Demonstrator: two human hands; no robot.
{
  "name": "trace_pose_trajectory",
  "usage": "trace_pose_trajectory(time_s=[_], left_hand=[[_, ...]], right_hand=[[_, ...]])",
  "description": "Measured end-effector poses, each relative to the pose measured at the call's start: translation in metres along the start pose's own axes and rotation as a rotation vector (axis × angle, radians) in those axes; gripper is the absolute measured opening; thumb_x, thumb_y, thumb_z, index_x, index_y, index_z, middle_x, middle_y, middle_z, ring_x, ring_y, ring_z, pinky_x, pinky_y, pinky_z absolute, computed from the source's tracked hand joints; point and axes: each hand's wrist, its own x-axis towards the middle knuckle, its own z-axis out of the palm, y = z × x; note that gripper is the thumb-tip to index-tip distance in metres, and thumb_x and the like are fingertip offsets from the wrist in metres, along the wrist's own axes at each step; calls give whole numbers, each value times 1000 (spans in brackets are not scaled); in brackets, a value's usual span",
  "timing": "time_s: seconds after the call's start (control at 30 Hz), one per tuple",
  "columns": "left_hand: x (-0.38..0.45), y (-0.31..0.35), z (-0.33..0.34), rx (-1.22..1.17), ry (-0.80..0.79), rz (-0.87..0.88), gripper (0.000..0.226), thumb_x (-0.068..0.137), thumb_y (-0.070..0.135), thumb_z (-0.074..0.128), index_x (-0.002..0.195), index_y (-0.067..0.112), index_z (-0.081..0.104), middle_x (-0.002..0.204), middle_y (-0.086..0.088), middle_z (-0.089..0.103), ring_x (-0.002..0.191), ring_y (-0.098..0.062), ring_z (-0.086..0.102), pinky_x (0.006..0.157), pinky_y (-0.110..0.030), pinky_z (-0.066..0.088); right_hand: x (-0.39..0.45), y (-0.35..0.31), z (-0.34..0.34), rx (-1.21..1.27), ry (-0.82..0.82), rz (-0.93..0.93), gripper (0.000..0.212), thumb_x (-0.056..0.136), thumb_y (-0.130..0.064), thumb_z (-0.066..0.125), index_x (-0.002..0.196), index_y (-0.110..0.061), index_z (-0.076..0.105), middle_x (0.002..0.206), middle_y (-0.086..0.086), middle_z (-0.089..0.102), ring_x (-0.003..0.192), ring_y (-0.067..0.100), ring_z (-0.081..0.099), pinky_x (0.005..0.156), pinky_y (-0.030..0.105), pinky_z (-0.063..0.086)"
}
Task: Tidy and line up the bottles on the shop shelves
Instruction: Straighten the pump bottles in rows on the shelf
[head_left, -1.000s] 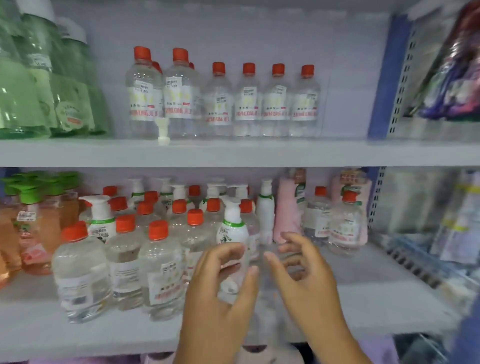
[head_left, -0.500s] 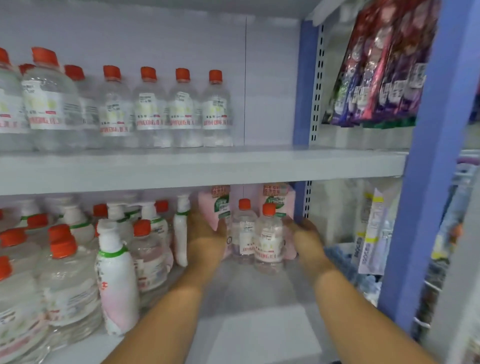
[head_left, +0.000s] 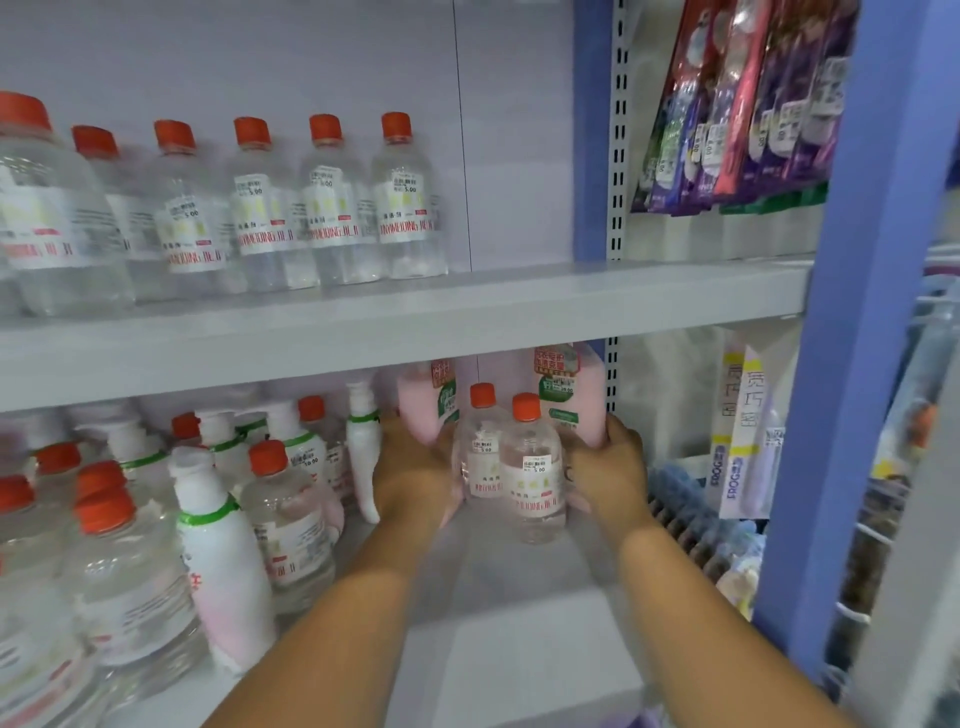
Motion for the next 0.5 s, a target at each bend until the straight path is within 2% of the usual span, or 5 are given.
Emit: trace_pose_trajectory(time_s=[0.07, 0.13, 0.23, 0.3, 0.5], left_hand=[[-2, -9, -9, -22, -40, 23, 59, 92, 58, 66, 133, 20, 47, 120, -8, 68, 104, -30, 68, 90, -39, 53], [-10, -18, -21, -92, -47, 103, 49, 93, 54, 67, 127, 30, 42, 110, 4, 66, 94, -24, 63, 81, -34, 48], [-31, -27, -41, -116, -54, 182, 41, 93, 52, 68, 112, 41, 34, 94, 13, 58, 83, -20, 57, 72, -31, 43], [-47, -30, -56, -108, -82, 166, 41, 89, 58, 68, 112, 42, 37, 89, 19, 54, 80, -19, 55, 69, -32, 43], [-95, -51, -97, -263, -179, 202, 41, 83, 61, 71, 111, 51, 44, 104, 21, 69, 90, -10, 69, 76, -34, 58]], right_hand=[[-11, -2, -14, -141, 57, -71, 45, 83, -46, 78, 118, -19, 66, 108, 10, 64, 99, 34, 68, 90, 41, 55], [-26, -5, -29, -270, 124, -70, 51, 86, -45, 76, 126, -18, 61, 109, 12, 57, 103, 38, 64, 85, 39, 51], [-57, -13, -46, -254, 157, -20, 57, 85, -46, 76, 133, -22, 58, 123, 12, 59, 114, 36, 61, 96, 47, 52], [-83, -18, -53, -292, 172, -15, 59, 84, -51, 75, 133, -25, 56, 126, 10, 58, 116, 36, 60, 96, 54, 52], [-159, -30, -73, -308, 106, -49, 55, 81, -53, 76, 130, -38, 56, 121, -6, 60, 109, 20, 63, 92, 48, 55]])
